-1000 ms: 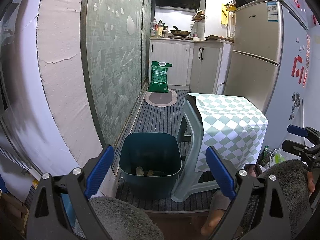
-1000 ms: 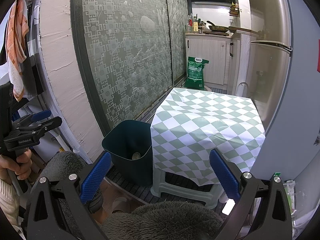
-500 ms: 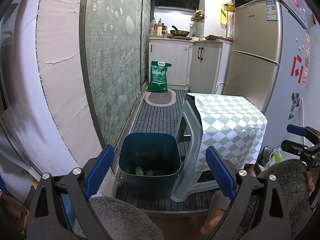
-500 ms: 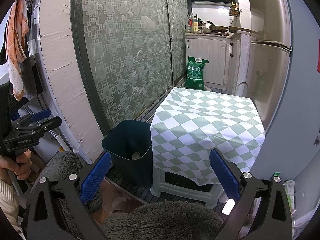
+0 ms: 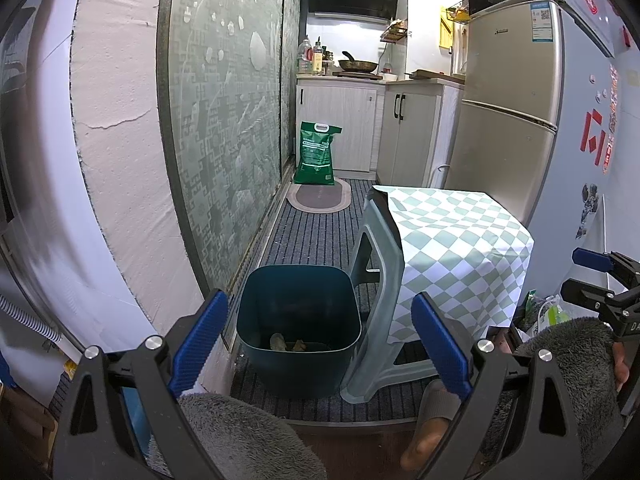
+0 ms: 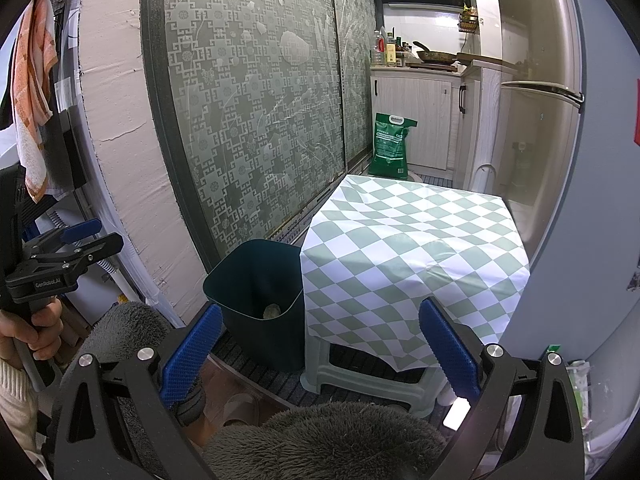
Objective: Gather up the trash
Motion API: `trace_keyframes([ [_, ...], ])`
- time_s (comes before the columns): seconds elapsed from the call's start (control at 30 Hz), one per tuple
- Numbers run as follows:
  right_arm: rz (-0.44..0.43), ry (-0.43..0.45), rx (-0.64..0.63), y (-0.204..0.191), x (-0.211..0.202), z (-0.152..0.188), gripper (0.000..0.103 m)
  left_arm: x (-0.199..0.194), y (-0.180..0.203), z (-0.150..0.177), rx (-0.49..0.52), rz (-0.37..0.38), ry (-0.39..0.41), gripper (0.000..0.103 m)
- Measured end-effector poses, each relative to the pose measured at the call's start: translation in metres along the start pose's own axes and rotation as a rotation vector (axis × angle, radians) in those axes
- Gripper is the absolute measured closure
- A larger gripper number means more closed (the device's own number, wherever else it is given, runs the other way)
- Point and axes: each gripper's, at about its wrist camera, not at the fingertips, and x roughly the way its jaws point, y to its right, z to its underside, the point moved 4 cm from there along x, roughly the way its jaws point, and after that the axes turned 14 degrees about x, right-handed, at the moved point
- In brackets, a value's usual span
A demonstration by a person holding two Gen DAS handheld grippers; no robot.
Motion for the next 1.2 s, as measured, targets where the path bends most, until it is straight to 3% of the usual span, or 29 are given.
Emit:
trace_keyframes([
  [0.37, 0.001, 0.0, -0.001, -0.0003, -0.0003, -0.0001, 0.004, 0.0005, 0.0007, -0.0002, 0.0, -0.001, -0.003, 0.008],
  [0.47, 0.001, 0.0, -0.001, -0.0004, -0.0002, -0.0002, 0.004, -0.0006, 0.003, -0.0004, -0.002, 0.005, 0.003, 0.003],
  [1.2, 0.016, -0.003, -0.02, 0.0047, -0.0017, 0.0028, 0.004, -0.0003, 0.0003, 0.0009, 0.003, 0.029, 0.004, 0.003],
])
